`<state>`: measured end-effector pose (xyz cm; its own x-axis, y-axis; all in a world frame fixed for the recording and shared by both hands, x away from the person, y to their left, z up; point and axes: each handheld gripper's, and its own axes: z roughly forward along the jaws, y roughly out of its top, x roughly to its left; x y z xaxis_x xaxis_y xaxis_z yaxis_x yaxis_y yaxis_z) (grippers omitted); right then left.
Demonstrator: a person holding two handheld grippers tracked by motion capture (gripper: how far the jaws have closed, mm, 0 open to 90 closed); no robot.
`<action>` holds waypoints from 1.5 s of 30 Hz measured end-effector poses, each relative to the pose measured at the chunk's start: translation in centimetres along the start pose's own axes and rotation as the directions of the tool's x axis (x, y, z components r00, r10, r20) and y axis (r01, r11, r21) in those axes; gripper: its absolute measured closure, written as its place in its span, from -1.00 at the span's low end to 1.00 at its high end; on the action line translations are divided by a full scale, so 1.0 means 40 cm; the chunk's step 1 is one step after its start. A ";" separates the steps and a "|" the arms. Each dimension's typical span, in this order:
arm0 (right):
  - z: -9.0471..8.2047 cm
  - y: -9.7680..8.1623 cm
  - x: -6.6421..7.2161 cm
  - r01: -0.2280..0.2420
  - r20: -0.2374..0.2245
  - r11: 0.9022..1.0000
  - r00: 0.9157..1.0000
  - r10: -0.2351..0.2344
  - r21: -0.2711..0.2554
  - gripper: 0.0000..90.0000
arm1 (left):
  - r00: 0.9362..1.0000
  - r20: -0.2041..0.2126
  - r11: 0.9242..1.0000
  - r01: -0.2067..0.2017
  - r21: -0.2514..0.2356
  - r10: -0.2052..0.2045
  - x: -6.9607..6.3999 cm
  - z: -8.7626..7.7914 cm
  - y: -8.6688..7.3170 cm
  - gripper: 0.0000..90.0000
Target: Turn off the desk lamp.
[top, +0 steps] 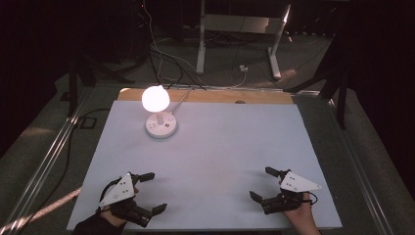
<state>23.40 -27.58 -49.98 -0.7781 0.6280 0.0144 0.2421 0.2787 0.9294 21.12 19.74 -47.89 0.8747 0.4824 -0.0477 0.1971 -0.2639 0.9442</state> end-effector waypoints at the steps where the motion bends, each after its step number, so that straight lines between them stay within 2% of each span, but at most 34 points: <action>1: 0.000 0.000 0.001 -0.002 -0.001 1.000 1.000 0.002 -0.002 -1.00 | 1.000 0.000 1.000 0.000 0.000 0.000 0.000 0.000 0.000 -0.99; 7: 0.000 0.001 0.002 0.003 -0.001 1.000 1.000 -0.003 -0.001 -1.00 | 1.000 -0.001 1.000 -0.008 -0.022 0.008 0.006 -0.007 0.026 -0.99; 13: 0.000 0.002 0.002 0.003 -0.003 1.000 1.000 -0.003 -0.003 -1.00 | 1.000 -0.021 0.999 -0.007 -0.034 0.006 0.019 -0.008 0.050 -0.99; 20: -0.001 0.002 0.002 0.002 -0.003 1.000 1.000 -0.002 -0.003 -1.00 | 0.999 -0.029 0.999 0.012 -0.033 -0.013 0.040 -0.002 0.060 -0.99; 28: -0.002 0.002 0.002 0.000 -0.004 1.000 1.000 0.000 -0.004 -1.00 | 0.998 -0.060 0.999 0.023 -0.028 -0.025 0.067 0.008 0.076 -0.99; 38: -0.002 0.002 0.002 -0.002 -0.005 1.000 1.000 0.002 -0.005 -1.00 | 0.996 -0.073 0.998 0.040 -0.048 -0.043 0.098 0.026 0.095 -0.99; 45: -0.002 0.002 0.002 -0.003 -0.009 1.000 1.000 0.003 -0.004 -1.00 | 0.995 -0.094 0.999 0.038 -0.037 -0.041 0.118 0.044 0.104 -0.99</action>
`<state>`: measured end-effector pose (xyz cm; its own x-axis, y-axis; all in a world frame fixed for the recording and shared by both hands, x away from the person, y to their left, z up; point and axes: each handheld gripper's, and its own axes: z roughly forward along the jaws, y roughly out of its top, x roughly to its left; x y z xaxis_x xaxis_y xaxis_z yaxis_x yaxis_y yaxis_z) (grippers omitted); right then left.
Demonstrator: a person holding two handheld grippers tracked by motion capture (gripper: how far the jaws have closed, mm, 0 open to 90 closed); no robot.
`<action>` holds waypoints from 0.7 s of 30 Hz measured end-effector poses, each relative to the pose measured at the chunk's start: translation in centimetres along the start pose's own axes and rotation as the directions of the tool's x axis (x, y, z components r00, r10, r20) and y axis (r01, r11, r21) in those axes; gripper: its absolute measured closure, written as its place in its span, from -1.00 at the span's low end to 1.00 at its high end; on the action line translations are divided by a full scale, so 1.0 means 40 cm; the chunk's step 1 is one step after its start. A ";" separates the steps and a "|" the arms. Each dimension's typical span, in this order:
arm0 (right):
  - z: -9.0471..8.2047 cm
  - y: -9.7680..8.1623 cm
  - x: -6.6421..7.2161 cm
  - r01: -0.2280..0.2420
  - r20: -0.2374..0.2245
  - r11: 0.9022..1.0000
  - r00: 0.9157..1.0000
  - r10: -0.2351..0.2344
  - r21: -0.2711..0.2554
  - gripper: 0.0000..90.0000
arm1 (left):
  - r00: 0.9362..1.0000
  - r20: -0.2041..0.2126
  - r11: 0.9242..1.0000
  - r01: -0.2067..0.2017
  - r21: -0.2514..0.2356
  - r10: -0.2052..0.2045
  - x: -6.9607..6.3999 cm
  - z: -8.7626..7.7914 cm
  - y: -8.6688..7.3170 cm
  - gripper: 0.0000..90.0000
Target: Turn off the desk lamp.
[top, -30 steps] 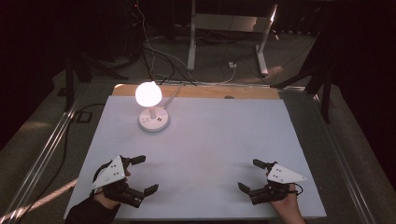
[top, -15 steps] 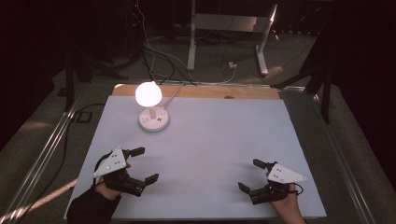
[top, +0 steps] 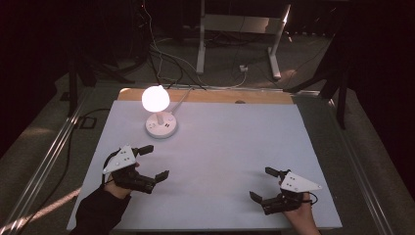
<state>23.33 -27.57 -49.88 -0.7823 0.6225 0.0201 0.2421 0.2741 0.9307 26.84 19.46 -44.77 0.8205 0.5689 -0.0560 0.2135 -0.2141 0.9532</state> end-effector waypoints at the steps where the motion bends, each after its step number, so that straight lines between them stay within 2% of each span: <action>1: 0.000 0.000 0.000 0.000 0.000 1.000 1.000 0.000 -0.001 -1.00 | 1.000 0.000 1.000 0.003 -0.002 -0.003 0.003 0.003 0.002 -0.99; 10: 0.000 0.001 0.000 -0.001 -0.004 1.000 1.000 0.001 -0.003 -1.00 | 1.000 -0.026 1.000 0.011 -0.002 -0.011 0.026 0.026 0.013 -0.98; 14: 0.001 0.001 0.000 0.000 -0.005 1.000 1.000 0.000 -0.005 -1.00 | 0.999 -0.032 1.000 0.027 -0.010 -0.027 0.038 0.038 0.017 -0.98; 21: 0.002 0.001 0.001 -0.005 -0.008 1.000 1.000 0.005 -0.005 -1.00 | 0.997 -0.065 1.000 0.031 -0.004 -0.031 0.059 0.061 0.028 -0.98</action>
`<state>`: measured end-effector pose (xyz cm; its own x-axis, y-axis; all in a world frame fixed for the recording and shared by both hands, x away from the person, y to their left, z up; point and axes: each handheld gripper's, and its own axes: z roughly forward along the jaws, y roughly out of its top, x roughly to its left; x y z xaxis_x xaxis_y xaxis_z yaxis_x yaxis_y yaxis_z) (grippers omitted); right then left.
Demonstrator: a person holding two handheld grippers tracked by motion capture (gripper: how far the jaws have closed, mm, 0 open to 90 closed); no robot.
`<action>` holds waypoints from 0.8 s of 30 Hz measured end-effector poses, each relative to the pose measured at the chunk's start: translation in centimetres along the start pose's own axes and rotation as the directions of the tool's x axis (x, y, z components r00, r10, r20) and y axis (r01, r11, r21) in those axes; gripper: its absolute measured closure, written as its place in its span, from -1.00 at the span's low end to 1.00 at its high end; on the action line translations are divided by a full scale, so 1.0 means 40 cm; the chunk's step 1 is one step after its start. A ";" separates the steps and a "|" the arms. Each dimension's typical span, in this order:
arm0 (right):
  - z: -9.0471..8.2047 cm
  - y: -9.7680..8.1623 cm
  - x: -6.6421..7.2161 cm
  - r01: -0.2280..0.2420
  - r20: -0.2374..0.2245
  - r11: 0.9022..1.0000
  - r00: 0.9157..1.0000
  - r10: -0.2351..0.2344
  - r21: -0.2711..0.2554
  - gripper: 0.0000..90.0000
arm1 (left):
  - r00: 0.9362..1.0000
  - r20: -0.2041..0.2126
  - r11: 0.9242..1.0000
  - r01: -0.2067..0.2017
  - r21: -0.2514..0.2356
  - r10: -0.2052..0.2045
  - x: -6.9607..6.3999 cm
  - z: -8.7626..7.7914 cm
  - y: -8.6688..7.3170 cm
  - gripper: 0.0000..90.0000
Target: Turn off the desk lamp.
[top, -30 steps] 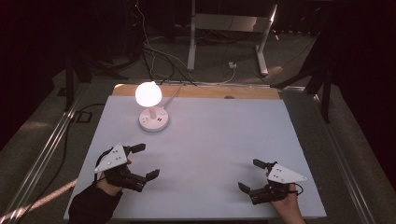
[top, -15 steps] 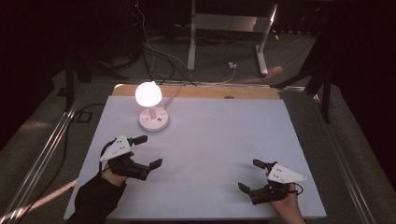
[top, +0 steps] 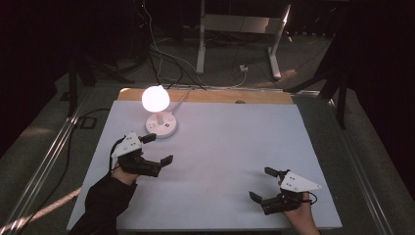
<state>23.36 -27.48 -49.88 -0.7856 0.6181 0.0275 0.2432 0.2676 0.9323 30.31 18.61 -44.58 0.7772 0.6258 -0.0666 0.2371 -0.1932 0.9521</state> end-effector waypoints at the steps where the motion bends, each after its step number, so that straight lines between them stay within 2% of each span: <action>1: 0.000 0.000 0.000 0.001 -0.001 1.000 1.000 -0.001 0.000 -1.00 | 1.000 -0.015 1.000 0.003 0.003 -0.003 0.005 0.004 0.001 -0.98; 6: 0.000 0.000 0.000 0.000 -0.001 1.000 1.000 0.000 0.000 -1.00 | 0.998 -0.039 0.999 0.043 0.004 -0.043 0.028 0.024 -0.002 -0.98; 7: -0.001 0.000 0.000 -0.001 -0.002 1.000 1.000 0.001 0.000 -1.00 | 0.997 -0.060 0.999 0.050 0.005 -0.050 0.035 0.032 -0.004 -0.98; 9: 0.000 0.000 0.000 -0.002 -0.003 1.000 1.000 0.002 0.000 -1.00 | 0.996 -0.067 0.999 0.054 0.005 -0.054 0.040 0.036 -0.004 -0.98; 13: 0.000 0.000 0.000 -0.001 -0.004 1.000 1.000 0.001 0.001 -1.00 | 0.991 -0.096 0.995 0.100 0.011 -0.098 0.071 0.056 -0.003 -0.98; 17: 0.000 0.000 0.000 -0.004 -0.004 1.000 1.000 0.004 -0.001 -1.00 | 0.986 -0.123 0.994 0.112 0.010 -0.110 0.090 0.065 -0.006 -0.98; 21: 0.001 -0.001 -0.001 -0.004 -0.006 1.000 1.000 0.004 0.001 -1.00 | 0.979 -0.179 0.995 0.101 0.016 -0.097 0.106 0.075 -0.011 -0.98; 22: 0.001 -0.001 0.000 -0.003 -0.006 1.000 1.000 0.003 0.001 -1.00 | 0.972 -0.215 0.995 0.102 0.002 -0.100 0.115 0.079 -0.015 -0.98; 23: 0.001 -0.001 0.000 -0.004 -0.006 1.000 1.000 0.004 0.000 -1.00 | 0.972 -0.215 0.995 0.102 0.002 -0.100 0.115 0.079 -0.015 -0.98; 24: 0.001 -0.001 0.000 -0.006 -0.008 1.000 1.000 0.006 -0.001 -1.00 | 0.967 -0.217 0.991 0.136 0.001 -0.132 0.127 0.084 -0.017 -0.98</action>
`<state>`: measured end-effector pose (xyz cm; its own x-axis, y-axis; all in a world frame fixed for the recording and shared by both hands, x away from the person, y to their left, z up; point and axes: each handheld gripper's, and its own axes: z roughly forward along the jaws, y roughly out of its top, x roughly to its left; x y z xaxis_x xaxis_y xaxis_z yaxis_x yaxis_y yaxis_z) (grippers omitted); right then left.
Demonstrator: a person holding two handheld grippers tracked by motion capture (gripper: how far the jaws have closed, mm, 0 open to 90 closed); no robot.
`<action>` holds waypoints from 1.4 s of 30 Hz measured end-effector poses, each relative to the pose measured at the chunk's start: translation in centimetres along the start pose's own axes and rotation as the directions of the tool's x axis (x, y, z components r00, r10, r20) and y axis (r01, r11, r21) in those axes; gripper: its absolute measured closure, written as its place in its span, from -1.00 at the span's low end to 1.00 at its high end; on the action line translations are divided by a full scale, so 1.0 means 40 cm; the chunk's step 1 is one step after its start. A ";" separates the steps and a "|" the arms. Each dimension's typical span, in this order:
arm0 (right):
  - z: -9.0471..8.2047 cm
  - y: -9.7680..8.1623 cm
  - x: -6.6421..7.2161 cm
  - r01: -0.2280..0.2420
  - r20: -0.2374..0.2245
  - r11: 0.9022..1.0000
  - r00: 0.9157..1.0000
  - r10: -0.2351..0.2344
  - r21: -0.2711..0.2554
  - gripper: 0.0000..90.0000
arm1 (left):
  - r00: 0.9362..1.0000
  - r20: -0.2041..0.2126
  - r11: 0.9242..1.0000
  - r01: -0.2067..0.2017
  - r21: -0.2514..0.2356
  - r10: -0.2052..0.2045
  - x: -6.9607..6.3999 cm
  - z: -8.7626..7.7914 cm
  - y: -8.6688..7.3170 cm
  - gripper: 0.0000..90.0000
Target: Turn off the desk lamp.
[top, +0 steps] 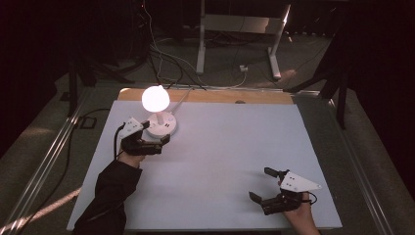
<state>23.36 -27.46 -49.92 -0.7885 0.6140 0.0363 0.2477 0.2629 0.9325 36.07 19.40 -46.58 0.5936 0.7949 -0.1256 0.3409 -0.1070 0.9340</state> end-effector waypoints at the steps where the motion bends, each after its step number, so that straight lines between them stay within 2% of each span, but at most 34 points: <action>1: 0.000 0.000 0.000 0.000 -0.001 1.000 1.000 0.000 0.000 -1.00 | 1.000 -0.003 1.000 0.007 0.005 -0.007 0.005 0.003 0.000 -0.98; 2: 0.000 0.000 0.000 0.002 0.000 1.000 1.000 -0.002 0.000 -1.00 | 1.000 -0.003 1.000 0.007 0.005 -0.007 0.005 0.003 0.000 -0.98; 3: 0.001 0.000 0.000 0.002 0.000 1.000 1.000 -0.002 0.001 -1.00 | 0.999 -0.001 0.999 0.032 0.020 -0.032 0.015 0.011 0.001 -0.98; 6: 0.000 -0.001 -0.001 0.001 0.002 1.000 1.000 -0.001 0.001 -1.00 | 0.999 -0.038 0.999 0.024 0.046 -0.022 0.020 0.025 0.000 -0.98; 9: 0.001 -0.002 -0.001 -0.001 0.002 1.000 1.000 0.001 0.003 -1.00 | 0.998 -0.035 0.998 0.048 0.050 -0.046 0.030 0.038 -0.005 -0.97; 15: 0.002 -0.002 -0.002 -0.004 0.002 1.000 1.000 0.004 0.005 -1.00 | 0.996 -0.054 0.995 0.073 0.061 -0.070 0.052 0.055 -0.020 -0.80; 17: 0.001 -0.002 -0.002 -0.003 0.001 1.000 1.000 0.003 0.005 -1.00 | 0.996 -0.065 0.996 0.066 0.063 -0.062 0.056 0.056 -0.024 -0.63; 23: 0.001 -0.002 -0.002 -0.003 -0.001 1.000 1.000 0.003 0.004 -1.00 | 0.994 -0.078 0.994 0.078 0.083 -0.071 0.071 0.066 -0.034 -0.40; 24: 0.001 -0.002 -0.001 -0.004 -0.002 1.000 1.000 0.004 0.005 -1.00 | 0.994 -0.096 0.994 0.070 0.088 -0.061 0.071 0.069 -0.035 -0.31; 25: 0.001 -0.001 -0.001 -0.003 -0.003 1.000 1.000 0.003 0.005 -1.00 | 0.993 -0.103 0.993 0.072 0.092 -0.063 0.073 0.072 -0.036 -0.12; 26: 0.001 -0.001 -0.001 -0.003 -0.002 1.000 1.000 0.003 0.004 -1.00 | 0.992 -0.108 0.993 0.073 0.095 -0.063 0.074 0.074 -0.036 -0.03; 27: 0.001 -0.001 -0.001 -0.003 -0.002 1.000 1.000 0.003 0.004 -1.00 | 0.990 -0.131 0.993 0.063 0.104 -0.049 0.074 0.078 -0.037 0.05; 31: 0.000 -0.002 -0.002 -0.004 -0.003 1.000 1.000 0.004 0.005 -1.00 | 0.990 -0.137 0.993 0.045 0.113 -0.029 0.075 0.085 -0.039 0.37; 33: 0.001 -0.001 -0.002 -0.005 -0.004 1.000 1.000 0.005 0.004 -1.00 | 0.991 -0.132 0.993 0.052 0.110 -0.037 0.078 0.088 -0.041 0.42; 34: 0.000 -0.001 -0.001 -0.004 -0.004 1.000 1.000 0.004 0.004 -1.00 | 0.991 -0.130 0.992 0.054 0.110 -0.039 0.081 0.089 -0.041 0.56; 35: 0.000 -0.001 -0.001 -0.004 -0.004 1.000 1.000 0.004 0.004 -1.00 | 0.990 -0.131 0.992 0.070 0.104 -0.056 0.085 0.091 -0.042 0.59; 36: 0.000 -0.001 -0.001 -0.004 -0.004 1.000 1.000 0.004 0.004 -1.00 | 0.990 -0.131 0.992 0.070 0.104 -0.056 0.085 0.091 -0.042 0.63; 40: 0.000 -0.001 -0.002 -0.006 -0.004 1.000 1.000 0.006 0.004 -1.00 | 0.988 -0.134 0.989 0.089 0.115 -0.074 0.094 0.097 -0.044 0.76; 42: 0.000 -0.001 -0.002 -0.006 -0.005 1.000 1.000 0.006 0.004 -1.00 | 0.985 -0.151 0.987 0.098 0.131 -0.078 0.099 0.103 -0.049 0.83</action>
<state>23.43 -27.52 -49.97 -0.7897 0.6118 0.0441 0.2548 0.2618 0.9309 40.76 20.28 -50.30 0.4480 0.8821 -0.1457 0.4897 -0.1058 0.8655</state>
